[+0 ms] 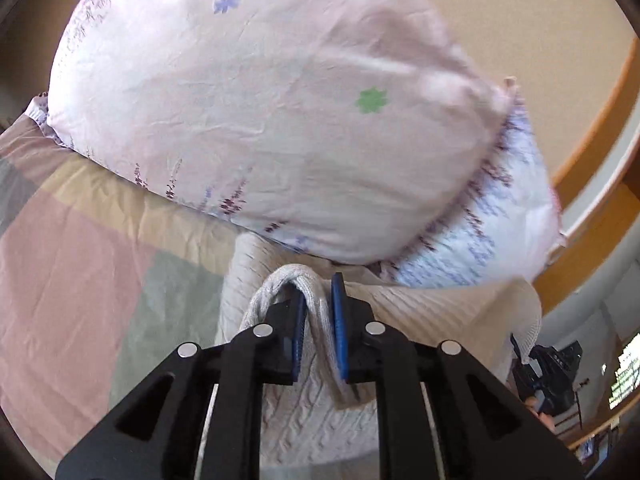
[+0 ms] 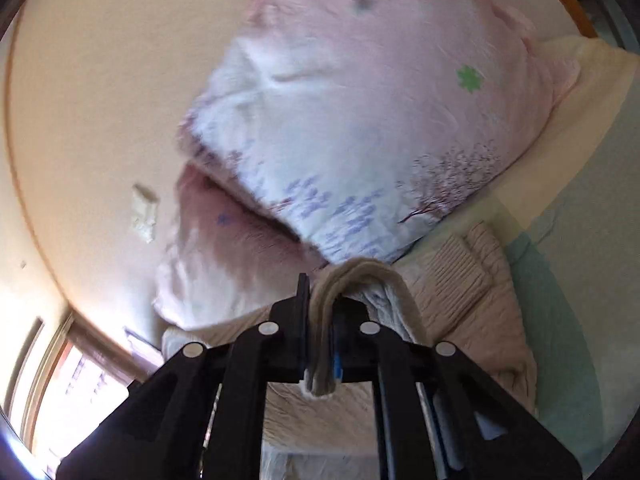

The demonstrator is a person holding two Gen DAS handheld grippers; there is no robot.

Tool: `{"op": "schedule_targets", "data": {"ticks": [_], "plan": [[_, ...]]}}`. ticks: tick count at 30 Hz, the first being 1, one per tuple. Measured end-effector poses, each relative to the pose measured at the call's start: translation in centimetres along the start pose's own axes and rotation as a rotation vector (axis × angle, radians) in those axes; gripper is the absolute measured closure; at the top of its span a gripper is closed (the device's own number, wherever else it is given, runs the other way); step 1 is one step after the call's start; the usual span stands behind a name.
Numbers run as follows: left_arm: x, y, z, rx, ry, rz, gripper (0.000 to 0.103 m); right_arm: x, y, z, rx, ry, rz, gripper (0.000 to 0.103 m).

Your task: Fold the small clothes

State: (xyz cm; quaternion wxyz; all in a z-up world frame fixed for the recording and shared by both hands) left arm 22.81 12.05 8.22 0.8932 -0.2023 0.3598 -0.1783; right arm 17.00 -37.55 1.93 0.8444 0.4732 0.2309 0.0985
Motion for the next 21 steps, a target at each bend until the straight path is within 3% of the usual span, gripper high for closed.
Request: {"op": "schedule_targets", "data": {"ticks": [1,3,5,7,11,15,16,17,20,21], "plan": [[2.0,1.0,0.7,-0.042,0.063,0.039,0.087,1.2,-0.7,0.0,0.011,0.014,-0.083,0.072],[2.9,3.4,0.7,-0.154,0.127,0.082,0.075,1.6,-1.6,-0.7,0.022,0.045,-0.078,0.063],[1.6,5.0,-0.2,-0.172,0.102,0.066,0.035,0.6,-1.2,-1.2,-0.09,0.013,-0.071,0.038],[0.6,5.8,-1.3,-0.145,0.089,0.077,0.032,-0.3,-0.8,-1.6,-0.192,-0.044,-0.086,0.029],[2.7,7.3,-3.5,-0.239,0.203,-0.035,0.033,0.6,-1.9,-1.6,-0.14,0.005,-0.017,0.029],[4.7,6.8,-4.5,-0.215,0.199,-0.003,0.04,0.7,-2.3,-1.8,-0.143,0.029,-0.014,0.029],[5.0,6.6,-4.5,-0.208,0.188,-0.006,0.056,0.5,-2.3,-1.7,-0.141,0.023,-0.005,0.029],[5.8,6.5,-4.7,-0.232,0.208,-0.047,0.083,0.4,-2.3,-1.6,-0.132,0.02,0.009,0.029],[6.7,5.7,-5.3,-0.298,0.189,-0.097,0.088,0.0,-2.6,-1.0,-0.105,0.024,0.042,0.029],[6.5,5.1,-5.2,-0.322,0.177,-0.155,0.089,-0.3,-2.7,-0.9,-0.104,0.021,0.047,0.029]]}}
Point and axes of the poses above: each gripper's, at about its wrist camera, not at the fingertips, and x roughly the way its jaws point, y to its left, z to its top, the point moved 1 cm from there along x, roughly the way its jaws point, and after that the axes turned 5 degrees about x, right-handed, at the moved point
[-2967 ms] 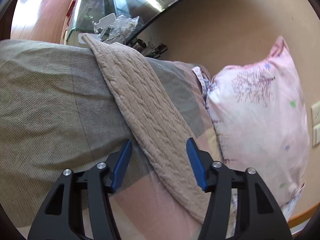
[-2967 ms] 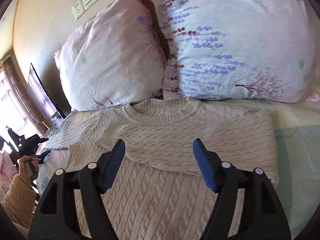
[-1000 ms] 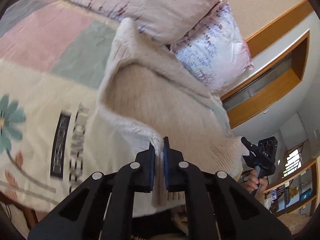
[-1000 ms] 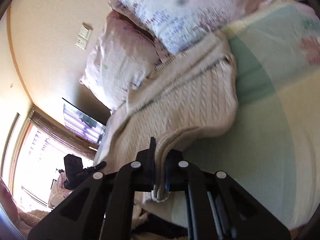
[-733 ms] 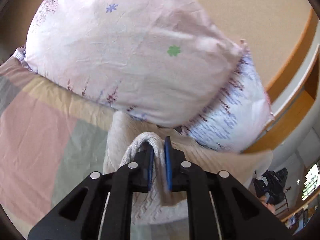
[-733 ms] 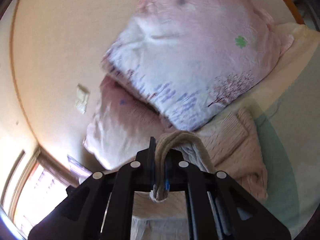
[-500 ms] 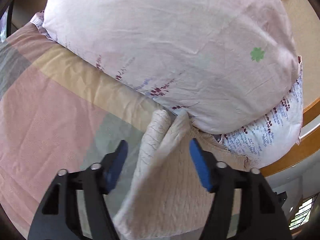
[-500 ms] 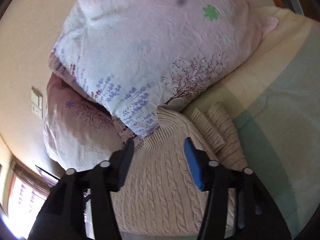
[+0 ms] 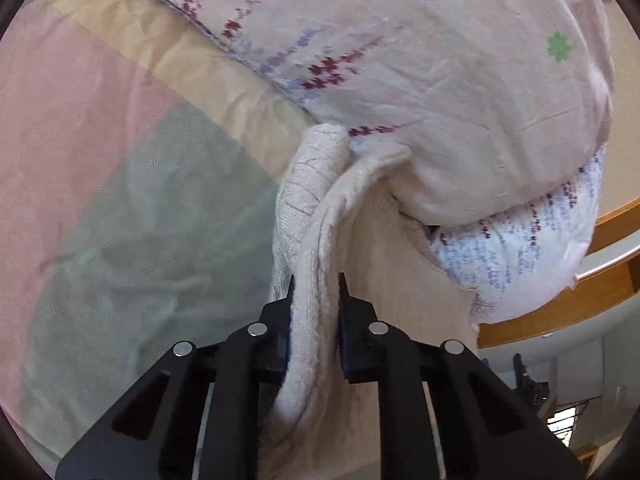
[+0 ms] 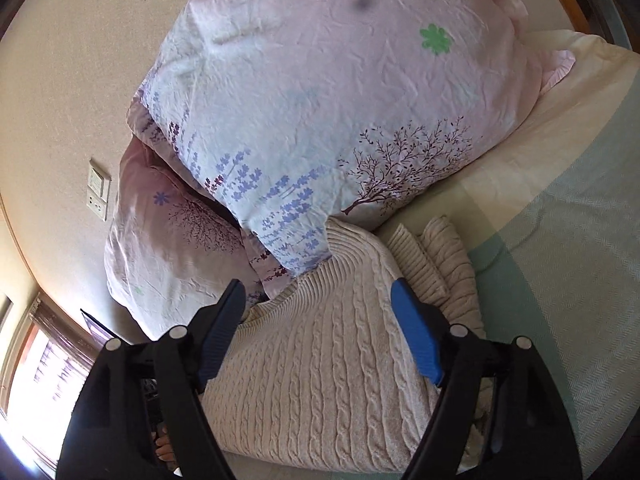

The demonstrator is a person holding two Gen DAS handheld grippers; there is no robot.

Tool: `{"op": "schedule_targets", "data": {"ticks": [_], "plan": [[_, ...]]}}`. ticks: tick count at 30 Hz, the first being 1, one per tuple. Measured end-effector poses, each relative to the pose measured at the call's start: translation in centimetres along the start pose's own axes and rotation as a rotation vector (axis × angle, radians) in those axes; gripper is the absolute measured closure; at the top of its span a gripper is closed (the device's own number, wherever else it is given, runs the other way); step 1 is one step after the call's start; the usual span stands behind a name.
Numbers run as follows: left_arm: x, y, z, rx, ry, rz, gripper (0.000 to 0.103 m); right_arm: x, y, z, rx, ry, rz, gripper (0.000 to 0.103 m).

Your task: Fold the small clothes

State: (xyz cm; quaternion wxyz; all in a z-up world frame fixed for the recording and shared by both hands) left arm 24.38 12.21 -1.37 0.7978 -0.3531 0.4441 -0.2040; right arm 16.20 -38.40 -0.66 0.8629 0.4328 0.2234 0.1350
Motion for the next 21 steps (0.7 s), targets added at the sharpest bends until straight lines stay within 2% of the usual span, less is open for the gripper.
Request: {"op": "schedule_targets", "data": {"ticks": [2,5,7,9,10,13,14,15,16,17,19,21], "plan": [[-0.8,-2.4,-0.2,-0.026,-0.026,-0.125,0.09,-0.7,0.0,0.5,-0.004,-0.018,0.011,0.029],[-0.5,-9.1,-0.6,0.062,-0.033,-0.257,0.09,-2.2,0.0,1.6,0.005,-0.071,0.029,0.029],[2.1,-14.5,-1.4,0.122,-0.001,-0.352,0.09,-3.6,-0.3,2.4,0.018,-0.123,0.051,0.029],[6.6,-19.3,-3.1,0.151,0.063,-0.457,0.09,-4.6,-1.0,3.2,0.012,-0.165,0.011,0.029],[9.5,-21.2,-4.0,0.115,0.111,-0.52,0.09,-4.8,-1.5,3.5,0.006,-0.169,-0.023,0.029],[17.3,-24.3,-6.8,-0.114,0.347,-0.761,0.084,-5.4,-3.5,4.9,0.011,-0.141,-0.097,0.028],[18.2,-25.1,-7.4,-0.113,0.405,-0.784,0.079,-5.6,-4.2,5.2,0.012,-0.128,-0.11,0.025],[18.0,-25.8,-7.6,-0.049,0.404,-0.739,0.074,-5.8,-4.9,5.6,0.037,-0.119,-0.113,0.023],[16.9,-26.1,-7.6,0.038,0.357,-0.683,0.058,-6.1,-5.8,6.0,0.087,-0.103,-0.094,0.018],[15.5,-26.0,-7.4,0.118,0.3,-0.624,0.038,-6.0,-6.6,6.2,0.14,-0.076,-0.063,0.012],[12.8,-24.8,-6.8,0.221,0.202,-0.466,0.024,-5.3,-7.7,6.2,0.205,0.009,-0.004,0.01],[11.3,-22.9,-6.1,0.278,0.153,-0.294,0.022,-4.1,-8.0,6.0,0.227,0.094,-0.03,0.01]]}}
Point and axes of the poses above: each gripper's, at about its wrist camera, not at the fingertips, and x roughly the way its jaws point, y to its left, z to its top, the point moved 1 cm from there along x, roughly the way its jaws point, and after that the axes turned 5 degrees about x, right-handed, at the moved point
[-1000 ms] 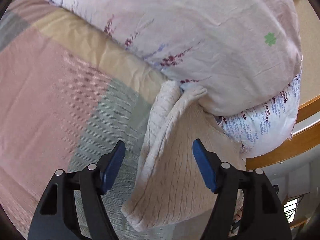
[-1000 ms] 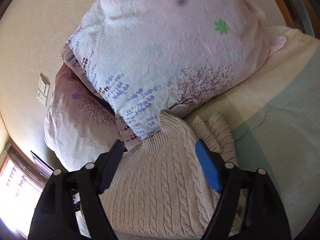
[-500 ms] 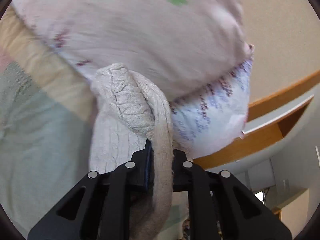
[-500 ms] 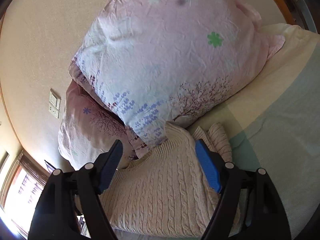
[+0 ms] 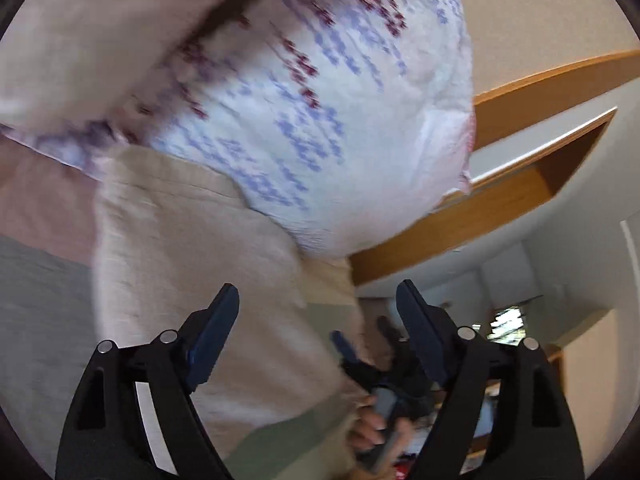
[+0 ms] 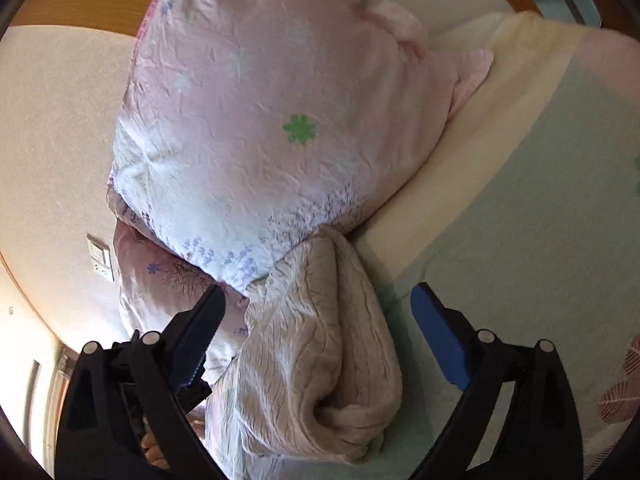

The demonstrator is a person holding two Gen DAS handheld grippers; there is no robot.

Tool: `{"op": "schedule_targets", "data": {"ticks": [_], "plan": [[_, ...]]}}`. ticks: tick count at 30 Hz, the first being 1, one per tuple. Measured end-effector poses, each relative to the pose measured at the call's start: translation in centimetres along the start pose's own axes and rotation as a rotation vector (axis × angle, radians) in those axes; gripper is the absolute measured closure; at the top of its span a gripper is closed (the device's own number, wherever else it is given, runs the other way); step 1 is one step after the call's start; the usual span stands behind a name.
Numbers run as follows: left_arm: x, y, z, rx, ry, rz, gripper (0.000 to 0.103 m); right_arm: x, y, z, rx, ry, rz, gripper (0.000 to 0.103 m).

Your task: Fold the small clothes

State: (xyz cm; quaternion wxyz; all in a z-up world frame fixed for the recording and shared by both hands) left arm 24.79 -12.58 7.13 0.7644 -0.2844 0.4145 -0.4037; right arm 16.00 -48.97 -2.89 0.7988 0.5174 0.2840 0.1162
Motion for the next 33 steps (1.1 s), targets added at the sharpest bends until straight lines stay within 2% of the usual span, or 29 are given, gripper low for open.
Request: {"op": "schedule_targets", "data": {"ticks": [3,5,8,10,12,13,14,15,17,19,21,22,24,25,27,28,29,30,31,32,33], "plan": [[-1.3,2.6,-0.7,0.035,0.041,0.234,0.021,2.6,0.2,-0.8,-0.009,0.115,-0.042,0.01],[-1.8,4.5,-1.8,0.052,0.075,0.365,0.014,4.2,0.4,-1.5,-0.027,0.176,-0.057,0.01],[-0.4,6.1,-3.7,0.062,0.142,0.464,0.014,5.3,1.2,-2.7,-0.113,0.199,-0.122,0.01],[-0.1,7.3,-4.9,0.071,0.15,0.477,0.012,5.8,1.7,-3.5,-0.16,0.209,-0.136,0.013],[0.3,7.3,-5.6,0.063,0.111,0.455,0.012,6.6,1.7,-4.4,-0.169,0.244,-0.114,0.053],[0.6,7.5,-5.8,0.052,0.11,0.397,0.013,6.7,1.7,-4.7,-0.171,0.238,-0.099,0.069],[1.1,7.5,-5.9,0.039,0.112,0.327,0.03,6.6,1.9,-4.9,-0.174,0.227,-0.081,0.073],[1.2,7.8,-5.9,0.018,0.116,0.287,0.037,6.3,2.1,-5.1,-0.173,0.221,-0.051,0.074],[0.0,8.1,-5.5,0.0,0.1,0.235,0.063,5.9,2.9,-5.9,-0.155,0.22,0.026,0.078],[-3.2,8.2,-5.1,0.029,0.09,0.182,0.066,5.8,4.9,-7.8,-0.207,0.25,0.069,0.079],[-7.7,7.5,-5.0,0.127,0.039,0.216,0.066,6.7,7.0,-10.7,-0.277,0.318,0.089,0.079],[-9.8,7.4,-5.0,0.171,0.017,0.239,0.065,7.5,7.7,-12.1,-0.317,0.348,0.072,0.08],[-12.6,8.2,-4.9,0.217,0.017,0.348,0.055,9.8,8.1,-14.1,-0.356,0.403,-0.008,0.077],[-13.6,8.8,-5.0,0.236,0.011,0.447,0.048,10.7,8.0,-14.8,-0.381,0.405,-0.085,0.073],[-16.2,9.9,-5.5,0.289,-0.026,0.675,0.045,10.5,8.4,-15.4,-0.441,0.33,-0.221,0.055],[-17.3,10.0,-6.0,0.31,-0.04,0.743,0.034,9.2,8.8,-15.4,-0.476,0.251,-0.292,0.045],[-18.6,9.9,-6.7,0.327,-0.056,0.78,0.026,7.3,9.0,-15.4,-0.512,0.162,-0.366,0.03],[-19.6,9.8,-7.5,0.34,-0.071,0.793,0.022,5.6,9.4,-15.6,-0.537,0.09,-0.419,0.021],[-20.3,9.5,-8.5,0.343,-0.072,0.802,0.011,4.0,9.7,-16.2,-0.548,0.035,-0.438,0.008],[-20.7,9.3,-9.6,0.337,-0.066,0.835,0.001,2.4,9.6,-16.7,-0.551,0.007,-0.436,0.003],[-20.4,8.8,-10.6,0.333,-0.064,0.868,0.001,1.0,9.4,-17.3,-0.548,-0.005,-0.453,0.002]]}}
Point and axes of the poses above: each gripper's, at about its wrist camera, not at the fingertips, and x roughly the way its jaws point, y to its left, z to its top, the point moved 1 cm from there along x, roughly the way its jaws point, and after that the axes turned 5 degrees about x, right-handed, at the moved point
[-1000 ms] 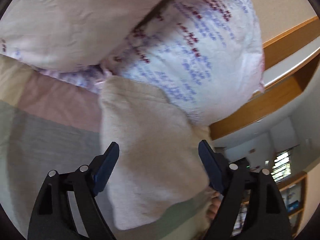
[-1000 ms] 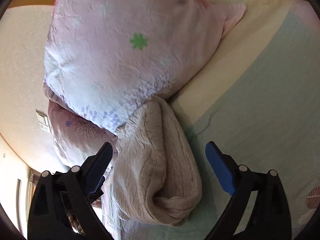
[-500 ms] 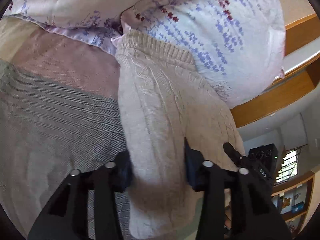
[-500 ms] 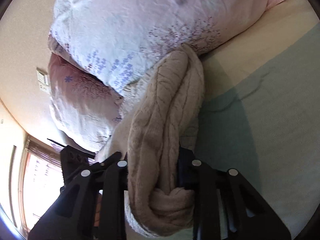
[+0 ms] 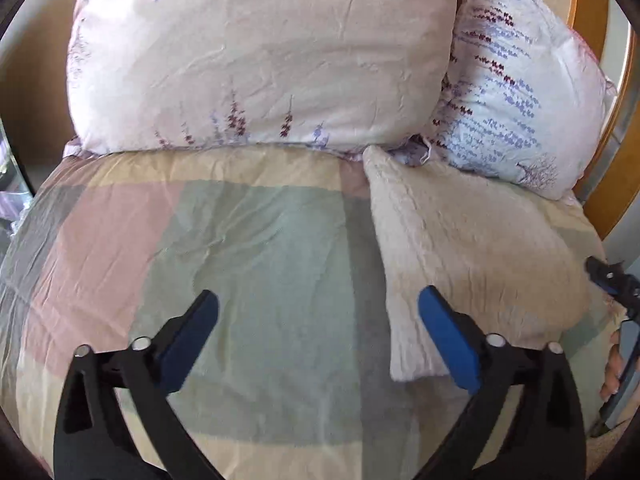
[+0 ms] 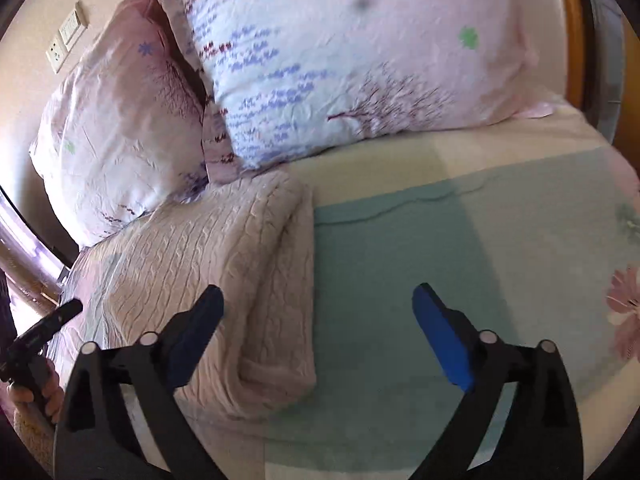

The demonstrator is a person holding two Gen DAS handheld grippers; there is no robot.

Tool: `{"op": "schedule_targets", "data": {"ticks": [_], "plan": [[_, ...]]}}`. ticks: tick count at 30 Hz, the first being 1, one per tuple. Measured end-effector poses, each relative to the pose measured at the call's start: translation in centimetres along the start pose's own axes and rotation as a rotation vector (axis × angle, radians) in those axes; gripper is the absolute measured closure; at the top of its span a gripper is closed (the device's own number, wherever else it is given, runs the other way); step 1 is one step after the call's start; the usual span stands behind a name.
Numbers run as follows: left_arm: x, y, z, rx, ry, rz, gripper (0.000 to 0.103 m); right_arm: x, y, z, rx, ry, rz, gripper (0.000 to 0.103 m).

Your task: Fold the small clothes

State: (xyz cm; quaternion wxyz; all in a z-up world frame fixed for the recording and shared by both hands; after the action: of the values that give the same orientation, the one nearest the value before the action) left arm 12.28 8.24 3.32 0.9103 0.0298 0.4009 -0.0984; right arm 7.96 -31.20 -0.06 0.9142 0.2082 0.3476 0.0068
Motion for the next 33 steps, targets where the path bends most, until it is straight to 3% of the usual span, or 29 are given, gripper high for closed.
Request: {"op": "schedule_targets", "data": {"ticks": [3,7,10,12,14,33], "plan": [[0.0,-2.6,-2.6,0.056,0.049,0.002,0.001,-1.4,1.6,-3.0,-0.054,0.025,-0.101,0.002],[0.8,-6.4,-4.4,0.142,0.073,0.031,0.001,-1.8,3.1,-6.7,-0.145,0.076,-0.066,0.002],[2.6,-8.2,-5.1,0.179,0.145,0.038,0.001,0.3,5.1,-7.8,-0.208,0.094,-0.119,0.002],[2.8,-8.2,-5.6,0.163,0.106,0.072,0.001,1.1,5.9,-8.8,-0.216,0.095,-0.175,0.002],[2.8,-7.7,-5.8,0.135,0.1,0.057,0.001,1.9,6.2,-9.2,-0.235,0.131,-0.24,0.002],[2.8,-7.7,-5.8,0.134,0.1,0.047,0.001,2.2,6.3,-9.2,-0.23,0.129,-0.234,0.002]]}}
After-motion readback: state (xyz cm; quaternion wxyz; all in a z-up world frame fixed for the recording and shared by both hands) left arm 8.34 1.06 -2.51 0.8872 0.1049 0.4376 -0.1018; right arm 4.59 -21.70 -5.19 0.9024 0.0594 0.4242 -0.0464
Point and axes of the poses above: each gripper's, at about its wrist camera, not at the fingertips, and x roughly the way its jaws point, y to its left, z to its top, the point moved 1 cm from there along x, roughly the way its jaws point, and after that the axes turned 5 degrees about x, right-handed, at the moved point
